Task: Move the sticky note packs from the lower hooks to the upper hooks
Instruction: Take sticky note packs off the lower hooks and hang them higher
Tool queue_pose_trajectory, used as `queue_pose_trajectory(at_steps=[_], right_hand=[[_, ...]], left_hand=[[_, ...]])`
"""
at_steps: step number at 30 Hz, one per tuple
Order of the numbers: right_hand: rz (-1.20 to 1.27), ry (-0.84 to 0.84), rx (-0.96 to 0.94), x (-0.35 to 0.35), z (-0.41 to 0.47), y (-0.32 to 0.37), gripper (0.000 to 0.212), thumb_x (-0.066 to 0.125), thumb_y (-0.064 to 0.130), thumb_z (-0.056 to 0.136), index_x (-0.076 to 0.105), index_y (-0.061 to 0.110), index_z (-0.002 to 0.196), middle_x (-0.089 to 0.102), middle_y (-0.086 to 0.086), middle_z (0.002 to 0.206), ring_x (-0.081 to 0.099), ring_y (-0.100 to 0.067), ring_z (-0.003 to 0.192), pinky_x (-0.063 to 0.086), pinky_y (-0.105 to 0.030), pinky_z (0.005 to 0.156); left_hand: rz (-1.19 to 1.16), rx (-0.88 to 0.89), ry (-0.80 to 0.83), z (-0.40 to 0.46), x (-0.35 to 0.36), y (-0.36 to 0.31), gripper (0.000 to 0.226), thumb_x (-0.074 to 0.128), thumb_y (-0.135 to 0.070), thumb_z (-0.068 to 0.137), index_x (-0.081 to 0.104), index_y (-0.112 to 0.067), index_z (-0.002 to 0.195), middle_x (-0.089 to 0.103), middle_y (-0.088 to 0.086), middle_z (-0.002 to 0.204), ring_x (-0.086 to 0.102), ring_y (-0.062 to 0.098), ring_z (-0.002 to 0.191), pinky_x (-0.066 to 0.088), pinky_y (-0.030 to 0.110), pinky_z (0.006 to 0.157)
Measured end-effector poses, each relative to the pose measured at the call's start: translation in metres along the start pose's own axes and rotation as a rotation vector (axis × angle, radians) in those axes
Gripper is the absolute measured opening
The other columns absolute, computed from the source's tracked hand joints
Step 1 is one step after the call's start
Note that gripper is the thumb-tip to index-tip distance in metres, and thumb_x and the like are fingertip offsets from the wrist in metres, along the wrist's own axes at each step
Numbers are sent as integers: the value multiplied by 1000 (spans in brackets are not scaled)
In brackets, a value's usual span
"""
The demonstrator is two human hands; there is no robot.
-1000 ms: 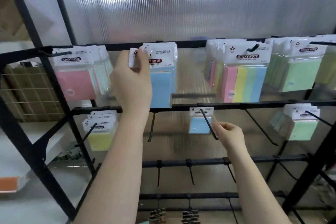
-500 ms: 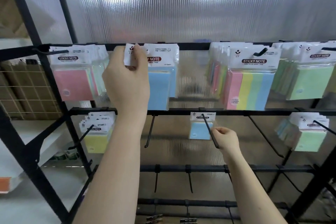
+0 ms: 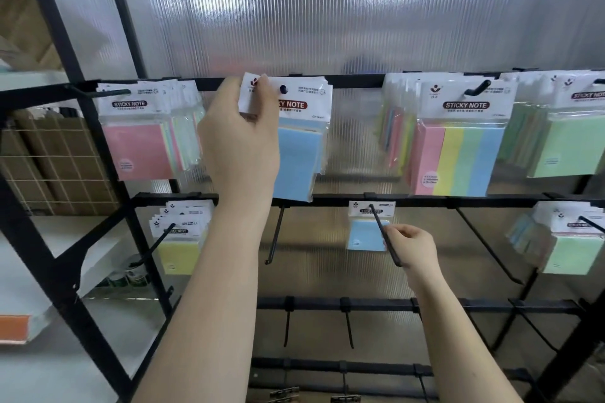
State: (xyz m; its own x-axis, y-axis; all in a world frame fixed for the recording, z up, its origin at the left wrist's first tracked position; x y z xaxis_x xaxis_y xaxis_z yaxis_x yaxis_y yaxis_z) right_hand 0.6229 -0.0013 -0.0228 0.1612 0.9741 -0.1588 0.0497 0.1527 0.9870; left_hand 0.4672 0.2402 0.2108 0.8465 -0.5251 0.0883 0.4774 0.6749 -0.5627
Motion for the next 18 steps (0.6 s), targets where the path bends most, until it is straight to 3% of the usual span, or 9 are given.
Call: queue_pose_trajectory(at_steps=[4,8,13,18], right_hand=[[9,0,14,-1,-1,-2,23,55,16,94,67,5,110,68,-11,103,61,-24,96,43,-23,57],[-23,-12,25,-3,2,-6,24,54,16,93,66,4,111,68,-11,107,61,-24,98,47,-27,67],[-72,-16,17,-3,5,-4,24,52,13,93,67,2,108,67,-11,100,57,-18,82,40,-23,55],[-94,-14,24,1,11,-1,27,49,11,93,65,3,113,65,-11,103,55,-18,79,37,-22,51]], left_hand=[[11,-15,30,3,6,2,29,53,-27,94,53,-10,70,45,-11,54,46,0,56,30,13,51],[30,-52,68,1,13,8,36,52,-25,94,37,-25,61,38,-10,51,42,1,52,27,14,47],[-5,-140,90,4,31,35,23,56,-20,91,55,-1,78,53,5,65,36,8,59,28,18,52],[0,-130,53,16,51,56,19,59,-12,87,52,0,74,50,13,75,39,18,70,29,29,61]])
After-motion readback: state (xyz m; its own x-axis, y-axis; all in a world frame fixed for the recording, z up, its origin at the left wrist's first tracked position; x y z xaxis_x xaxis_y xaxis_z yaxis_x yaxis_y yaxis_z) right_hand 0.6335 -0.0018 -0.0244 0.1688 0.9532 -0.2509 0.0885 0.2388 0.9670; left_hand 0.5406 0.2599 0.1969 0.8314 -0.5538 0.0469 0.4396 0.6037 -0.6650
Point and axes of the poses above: each hand's wrist, its own z-axis towards the middle knuckle, its own x-axis out of the palm, y = z × x, the point moved 8 cm from there along z, towards the middle knuckle
